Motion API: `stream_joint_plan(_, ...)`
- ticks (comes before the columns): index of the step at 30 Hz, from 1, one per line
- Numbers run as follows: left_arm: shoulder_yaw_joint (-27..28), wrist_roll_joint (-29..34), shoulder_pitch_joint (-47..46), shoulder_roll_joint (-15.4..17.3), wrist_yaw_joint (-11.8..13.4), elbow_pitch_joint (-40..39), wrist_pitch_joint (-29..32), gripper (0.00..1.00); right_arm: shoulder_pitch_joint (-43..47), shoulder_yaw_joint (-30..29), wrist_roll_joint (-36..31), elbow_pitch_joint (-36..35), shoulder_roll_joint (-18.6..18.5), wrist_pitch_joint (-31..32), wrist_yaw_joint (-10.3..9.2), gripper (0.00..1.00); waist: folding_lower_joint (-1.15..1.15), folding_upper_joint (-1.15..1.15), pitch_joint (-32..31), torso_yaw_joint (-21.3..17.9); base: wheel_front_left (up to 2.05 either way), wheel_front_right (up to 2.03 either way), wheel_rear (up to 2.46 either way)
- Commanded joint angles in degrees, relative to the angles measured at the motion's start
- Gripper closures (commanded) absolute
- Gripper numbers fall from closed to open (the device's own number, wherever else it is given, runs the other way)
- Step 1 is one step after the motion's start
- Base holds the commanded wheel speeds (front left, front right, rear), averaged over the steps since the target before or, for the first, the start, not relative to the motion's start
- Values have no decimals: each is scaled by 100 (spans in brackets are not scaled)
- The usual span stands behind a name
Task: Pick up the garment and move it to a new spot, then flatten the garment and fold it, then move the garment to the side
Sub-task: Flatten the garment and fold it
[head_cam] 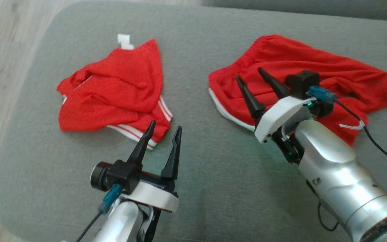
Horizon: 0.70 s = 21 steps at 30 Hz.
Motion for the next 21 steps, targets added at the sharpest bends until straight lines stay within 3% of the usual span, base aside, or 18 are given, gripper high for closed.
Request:
stream_joint_plan(1, 229, 46, -25, 61, -5, -176, -55, 0, 28, -23, -23, -106, 33, -119, 37, 0, 1, 0, -154, -172, 0, 0, 0)
stream_joint_plan(6, 359, 50, 104, 108, 38, -218, -55, 0, 260, -896, -307, -214, -48, -276, 37, 0, 1, 0, -408, -531, 0, 0, 0)
stream_joint_plan(10, 503, 38, 232, 158, 86, -280, -55, 0, 929, -2221, -1037, -968, -26, -280, 37, 0, 1, 0, -547, -854, 0, 0, 0)
stream_joint_plan(15, 597, 50, 371, 202, 91, -318, -55, 0, 2178, -3624, -2014, -2038, 295, -282, 37, 0, 1, 0, -641, -1189, 0, 0, 0)
stream_joint_plan(21, 655, 71, 490, 210, 66, -313, -55, 0, 3415, -4216, -2595, -2927, 502, -282, 37, 0, 1, 0, -665, -1450, 0, 0, 0)
